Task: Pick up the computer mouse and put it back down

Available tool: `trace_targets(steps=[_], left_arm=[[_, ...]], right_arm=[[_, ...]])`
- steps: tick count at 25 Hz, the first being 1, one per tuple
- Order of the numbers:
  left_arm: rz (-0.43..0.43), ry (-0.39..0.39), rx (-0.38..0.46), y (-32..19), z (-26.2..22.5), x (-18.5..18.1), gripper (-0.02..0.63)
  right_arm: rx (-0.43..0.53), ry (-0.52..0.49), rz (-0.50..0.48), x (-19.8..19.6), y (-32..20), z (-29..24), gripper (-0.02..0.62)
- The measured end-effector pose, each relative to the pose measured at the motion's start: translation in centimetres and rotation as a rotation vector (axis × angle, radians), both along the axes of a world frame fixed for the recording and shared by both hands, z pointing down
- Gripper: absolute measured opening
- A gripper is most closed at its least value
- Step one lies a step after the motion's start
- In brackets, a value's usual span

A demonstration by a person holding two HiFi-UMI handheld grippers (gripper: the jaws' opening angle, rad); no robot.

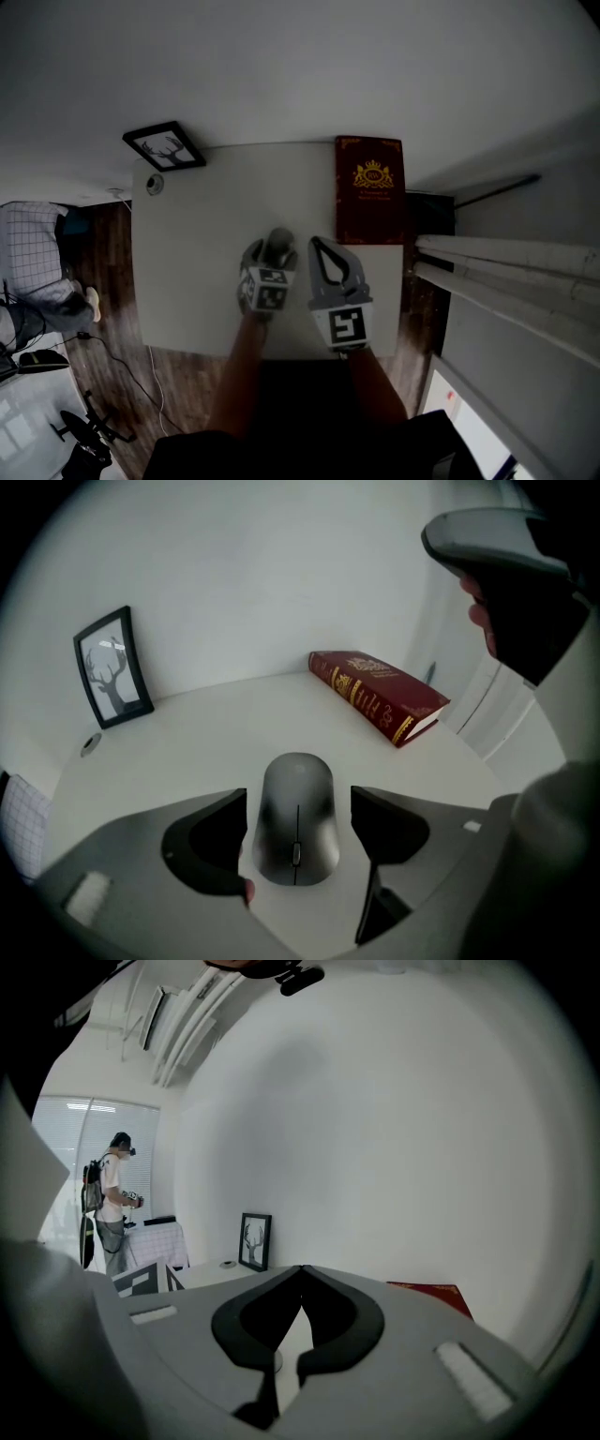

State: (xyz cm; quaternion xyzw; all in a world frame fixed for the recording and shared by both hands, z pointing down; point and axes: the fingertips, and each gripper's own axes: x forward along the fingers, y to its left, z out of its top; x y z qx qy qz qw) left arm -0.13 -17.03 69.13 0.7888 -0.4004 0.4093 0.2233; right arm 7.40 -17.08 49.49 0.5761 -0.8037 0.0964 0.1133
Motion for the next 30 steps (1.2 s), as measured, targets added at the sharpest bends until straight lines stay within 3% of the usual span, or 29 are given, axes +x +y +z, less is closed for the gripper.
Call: trace_targets(steps=[7, 17, 21, 24, 30], left_arm=[[0.012, -0.041, -0.032, -0.3, 1.1, -0.3, 0.345], [0.025, -0.030, -0.054, -0.6, 1.2, -0.3, 0.357], [0.026, -0.028, -0.056, -0.4, 1.5, -0.2, 0.303], [0.027, -0.020, -0.063, 0.0, 2.1, -0.2, 0.298], [0.077, 0.002, 0.025, -0.4, 1.2, -0.1, 0.293]], right_arm=[[-0.001, -0.005, -0.008, -0.2, -0.3, -0.1, 0.014], [-0.009, -0.010, 0.009, -0.2, -0.6, 0.4, 0.014], [-0.013, 0.001, 0.002, -0.4, -0.7, 0.5, 0.014], [-0.017, 0.004, -0.001, -0.5, -0.6, 0.7, 0.014], [-0.049, 0.001, -0.012, -0.9, -0.6, 2.0, 0.014]])
